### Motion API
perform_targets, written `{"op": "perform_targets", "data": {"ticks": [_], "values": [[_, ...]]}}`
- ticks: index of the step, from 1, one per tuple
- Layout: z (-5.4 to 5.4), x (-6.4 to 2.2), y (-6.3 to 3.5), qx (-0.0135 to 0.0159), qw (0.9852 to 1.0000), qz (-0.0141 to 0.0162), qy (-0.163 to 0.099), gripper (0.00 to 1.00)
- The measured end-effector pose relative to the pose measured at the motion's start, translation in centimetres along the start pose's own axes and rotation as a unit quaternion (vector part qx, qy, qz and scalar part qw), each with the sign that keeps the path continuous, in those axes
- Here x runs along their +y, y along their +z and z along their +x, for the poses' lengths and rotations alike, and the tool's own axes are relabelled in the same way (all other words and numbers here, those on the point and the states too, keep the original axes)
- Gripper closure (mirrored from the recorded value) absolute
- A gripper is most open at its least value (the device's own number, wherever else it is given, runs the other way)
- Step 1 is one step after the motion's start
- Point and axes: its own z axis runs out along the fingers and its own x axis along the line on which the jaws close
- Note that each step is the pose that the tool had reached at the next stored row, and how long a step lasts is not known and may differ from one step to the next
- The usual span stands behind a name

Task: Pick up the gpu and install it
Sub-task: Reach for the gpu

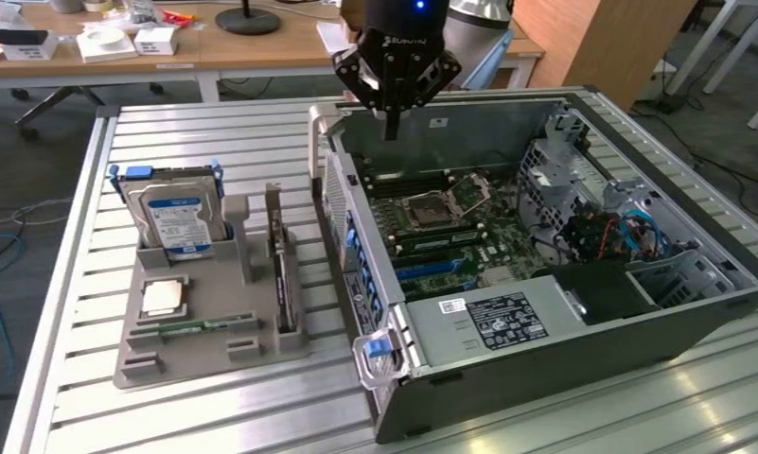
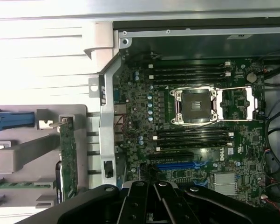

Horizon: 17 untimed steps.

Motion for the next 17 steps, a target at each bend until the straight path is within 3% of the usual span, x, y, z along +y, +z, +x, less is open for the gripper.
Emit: {"op": "perform_targets", "data": {"ticks": [5,17], "values": [[0.69,-0.05,-0.01,0.0000,1.0000,0.0000,0.000,0.90],[0.70,-0.05,-0.02,0.0000,1.0000,0.0000,0.000,0.90]]}}
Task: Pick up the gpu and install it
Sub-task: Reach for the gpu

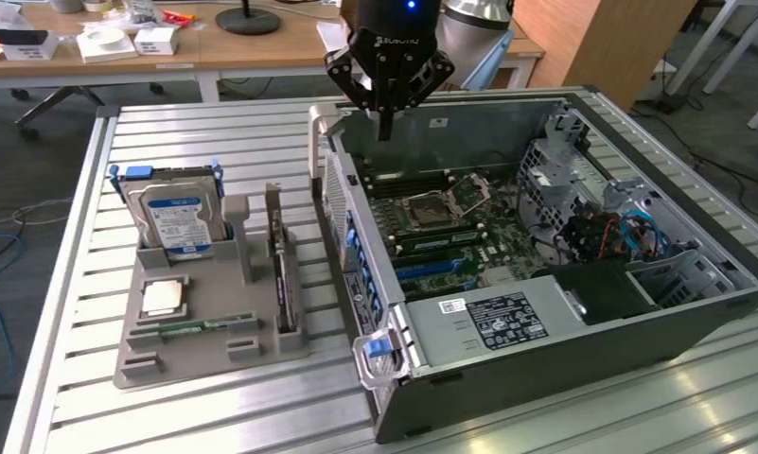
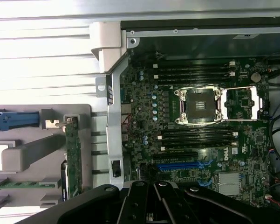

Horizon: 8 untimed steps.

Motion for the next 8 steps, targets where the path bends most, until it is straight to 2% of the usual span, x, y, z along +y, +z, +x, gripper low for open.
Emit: {"op": "perform_targets", "data": {"ticks": [8], "values": [[0.74,-0.06,-0.02,0.0000,1.0000,0.0000,0.000,0.90]]}}
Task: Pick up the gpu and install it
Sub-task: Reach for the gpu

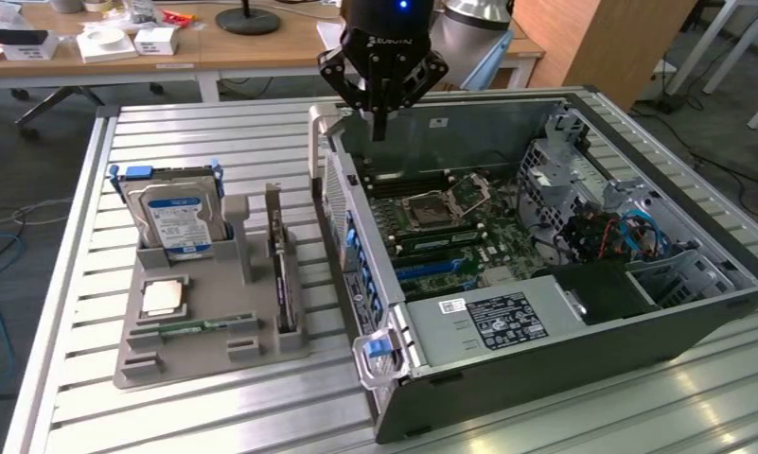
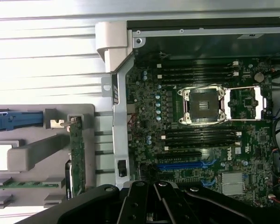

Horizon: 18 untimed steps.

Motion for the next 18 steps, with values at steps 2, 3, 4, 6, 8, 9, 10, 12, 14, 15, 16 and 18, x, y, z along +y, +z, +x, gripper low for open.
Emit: {"op": "perform_targets", "data": {"ticks": [2,3,4,6,8,9,10,12,14,15,16,18], "values": [[0.4,-0.03,-0.01,0.0000,1.0000,0.0000,0.000,0.90],[0.7,-0.05,-0.01,0.0000,1.0000,0.0000,0.000,0.90],[0.9,-0.06,-0.02,0.0000,1.0000,0.0000,0.000,0.90],[1.4,-0.10,-0.03,0.0000,1.0000,0.0000,0.000,0.90],[1.9,-0.14,-0.04,0.0000,1.0000,0.0000,0.000,0.90],[2.1,-0.16,-0.04,0.0000,1.0000,0.0000,0.000,0.90],[2.3,-0.17,-0.05,0.0000,1.0000,0.0000,0.000,0.90],[2.7,-0.20,-0.06,0.0000,1.0000,0.0000,0.000,0.90],[3.1,-0.23,-0.07,0.0000,1.0000,0.0000,0.000,0.90],[3.3,-0.24,-0.07,0.0000,1.0000,0.0000,0.000,0.90],[3.5,-0.26,-0.08,0.0000,1.0000,0.0000,0.000,0.90],[3.9,-0.29,-0.08,0.0000,1.0000,0.0000,0.000,0.90]]}}
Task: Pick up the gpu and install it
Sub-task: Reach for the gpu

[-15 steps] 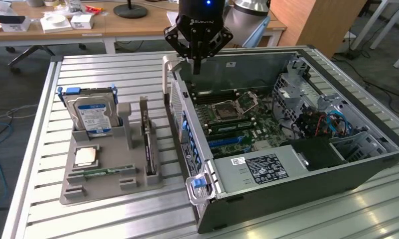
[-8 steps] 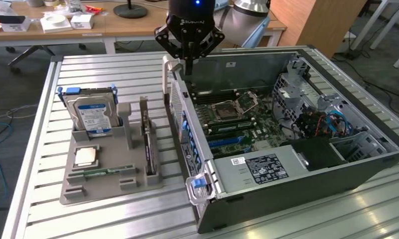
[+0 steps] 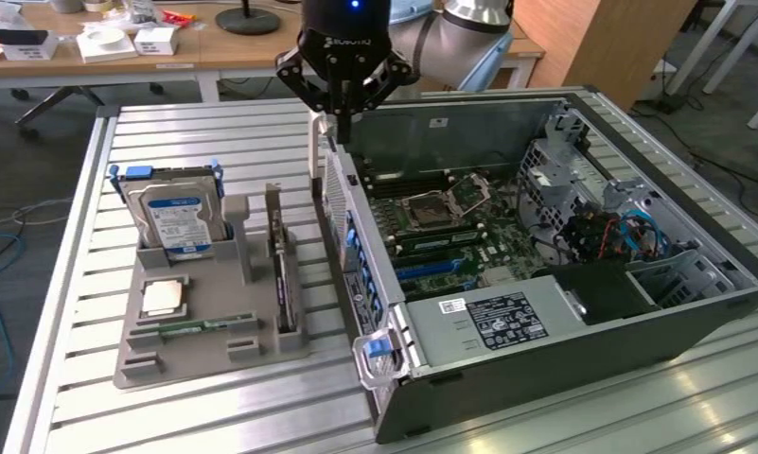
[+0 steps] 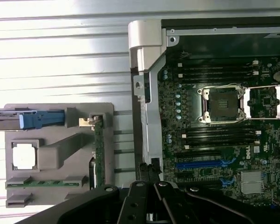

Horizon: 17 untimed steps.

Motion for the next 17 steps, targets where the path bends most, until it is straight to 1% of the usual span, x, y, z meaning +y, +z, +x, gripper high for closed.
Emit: {"op": "perform_targets", "data": {"ticks": [13,17], "values": [[3.2,-0.24,-0.07,0.0000,1.0000,0.0000,0.000,0.90],[4.4,-0.33,-0.09,0.0000,1.0000,0.0000,0.000,0.90]]}}
